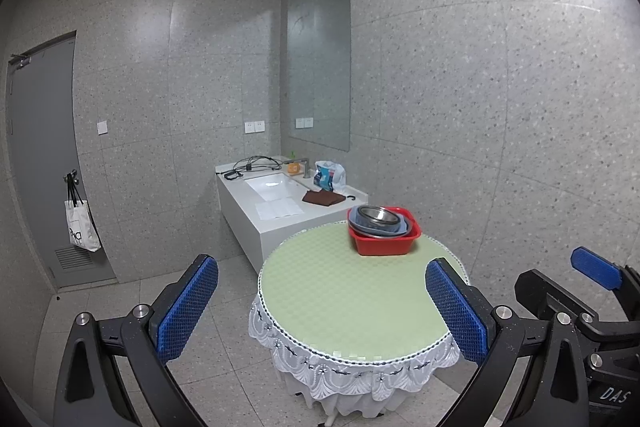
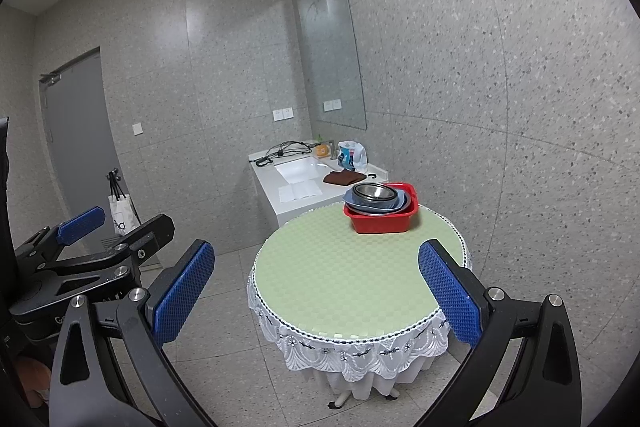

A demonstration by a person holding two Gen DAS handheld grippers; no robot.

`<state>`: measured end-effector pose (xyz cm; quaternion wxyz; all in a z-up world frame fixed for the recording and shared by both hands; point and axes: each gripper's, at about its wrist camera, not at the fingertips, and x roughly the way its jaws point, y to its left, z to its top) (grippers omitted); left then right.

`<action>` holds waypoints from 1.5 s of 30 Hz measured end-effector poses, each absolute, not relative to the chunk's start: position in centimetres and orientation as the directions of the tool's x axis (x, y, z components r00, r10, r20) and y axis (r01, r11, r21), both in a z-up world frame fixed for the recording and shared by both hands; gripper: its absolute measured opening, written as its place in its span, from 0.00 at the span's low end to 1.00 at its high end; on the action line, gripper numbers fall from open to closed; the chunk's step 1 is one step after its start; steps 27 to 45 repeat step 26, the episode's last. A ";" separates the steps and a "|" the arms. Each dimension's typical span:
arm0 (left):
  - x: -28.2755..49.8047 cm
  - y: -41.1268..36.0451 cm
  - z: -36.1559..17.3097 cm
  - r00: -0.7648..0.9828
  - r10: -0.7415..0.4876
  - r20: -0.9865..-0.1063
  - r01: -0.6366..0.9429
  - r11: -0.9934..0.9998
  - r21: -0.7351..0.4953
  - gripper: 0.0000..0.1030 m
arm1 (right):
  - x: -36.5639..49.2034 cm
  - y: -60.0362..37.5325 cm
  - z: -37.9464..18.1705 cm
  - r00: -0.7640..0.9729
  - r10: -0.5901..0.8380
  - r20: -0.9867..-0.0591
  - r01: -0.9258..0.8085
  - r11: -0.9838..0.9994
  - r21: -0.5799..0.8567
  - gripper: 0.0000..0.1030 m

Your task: Organize plates and bowls

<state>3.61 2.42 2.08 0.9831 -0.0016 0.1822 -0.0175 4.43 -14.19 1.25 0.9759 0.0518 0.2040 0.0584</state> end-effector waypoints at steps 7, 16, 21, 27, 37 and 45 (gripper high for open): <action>4.1 2.7 1.9 0.933 -0.034 -0.358 0.034 0.999 -0.007 0.99 | 5.1 -14.5 1.2 0.909 0.142 -0.392 -0.100 0.987 0.126 1.00; 5.1 3.2 1.7 0.933 -0.036 -0.357 0.035 0.999 -0.009 0.99 | 5.9 -14.9 1.2 0.909 0.150 -0.390 -0.109 0.986 0.124 1.00; 6.0 3.5 1.3 0.931 -0.033 -0.362 0.032 0.999 -0.009 0.99 | 6.6 -15.2 1.0 0.905 0.157 -0.395 -0.116 0.985 0.126 1.00; 7.5 3.8 1.2 0.929 -0.032 -0.368 0.031 0.999 -0.008 0.99 | 7.7 -15.6 0.6 0.901 0.164 -0.401 -0.122 0.984 0.128 1.00; 7.5 3.8 1.2 0.929 -0.032 -0.368 0.031 0.999 -0.008 0.99 | 7.7 -15.6 0.6 0.901 0.164 -0.401 -0.122 0.984 0.128 1.00; 7.5 3.8 1.2 0.929 -0.032 -0.368 0.031 0.999 -0.008 0.99 | 7.7 -15.6 0.6 0.901 0.164 -0.401 -0.122 0.984 0.128 1.00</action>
